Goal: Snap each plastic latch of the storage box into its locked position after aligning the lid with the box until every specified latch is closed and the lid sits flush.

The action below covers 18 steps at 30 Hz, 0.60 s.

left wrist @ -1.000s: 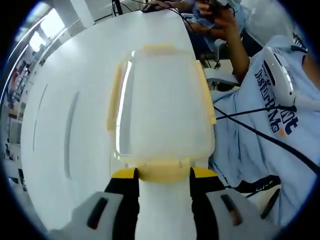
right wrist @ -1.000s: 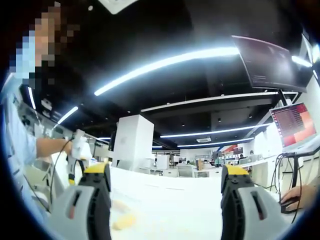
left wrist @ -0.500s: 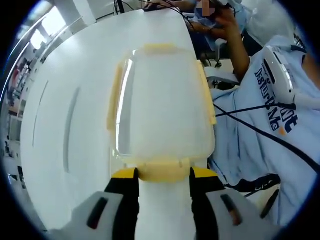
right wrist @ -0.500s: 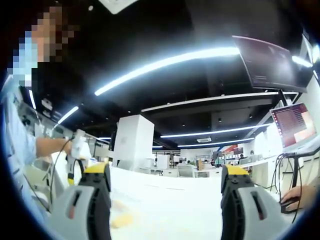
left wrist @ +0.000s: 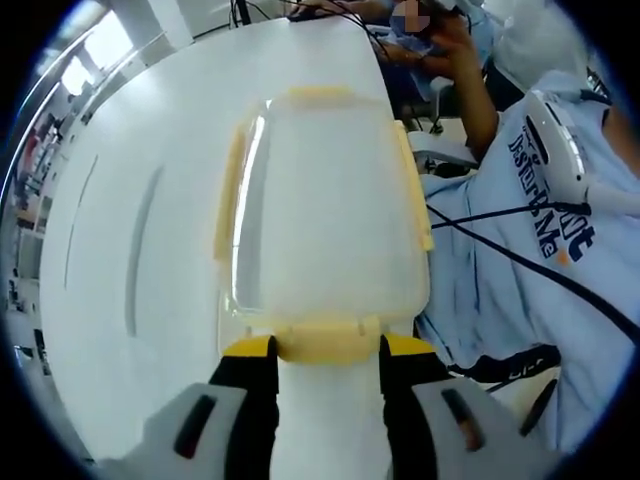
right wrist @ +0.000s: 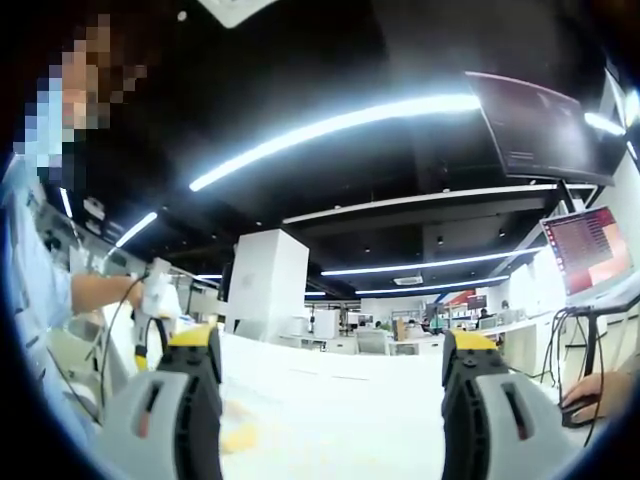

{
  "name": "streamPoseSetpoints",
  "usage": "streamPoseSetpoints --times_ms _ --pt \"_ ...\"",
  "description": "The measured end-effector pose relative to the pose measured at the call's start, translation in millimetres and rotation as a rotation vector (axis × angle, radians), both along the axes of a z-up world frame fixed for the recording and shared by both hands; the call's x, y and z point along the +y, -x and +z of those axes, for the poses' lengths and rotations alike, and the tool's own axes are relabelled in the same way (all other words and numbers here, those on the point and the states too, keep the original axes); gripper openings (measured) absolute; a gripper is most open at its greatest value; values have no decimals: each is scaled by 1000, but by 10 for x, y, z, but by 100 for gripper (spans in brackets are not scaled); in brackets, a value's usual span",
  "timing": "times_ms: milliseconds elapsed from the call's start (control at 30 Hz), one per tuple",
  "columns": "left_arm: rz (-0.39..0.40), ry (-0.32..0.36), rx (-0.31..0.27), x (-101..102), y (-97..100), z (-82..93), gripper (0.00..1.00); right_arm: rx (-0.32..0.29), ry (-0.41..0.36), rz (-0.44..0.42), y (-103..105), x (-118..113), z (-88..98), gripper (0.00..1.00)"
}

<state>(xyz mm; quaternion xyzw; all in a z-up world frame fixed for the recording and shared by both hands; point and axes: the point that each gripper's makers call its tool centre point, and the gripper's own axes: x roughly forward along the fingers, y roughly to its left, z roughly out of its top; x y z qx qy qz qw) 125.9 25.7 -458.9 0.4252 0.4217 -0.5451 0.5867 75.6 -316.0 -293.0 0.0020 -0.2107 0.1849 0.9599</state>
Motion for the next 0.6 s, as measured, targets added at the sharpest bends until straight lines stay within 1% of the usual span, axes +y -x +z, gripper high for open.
streamPoseSetpoints --times_ms 233,600 --pt "2 5 2 11 0 -7 39 2 2 1 -3 -1 -10 92" --pt "2 -6 4 106 14 -21 39 7 8 4 -14 9 -30 92"
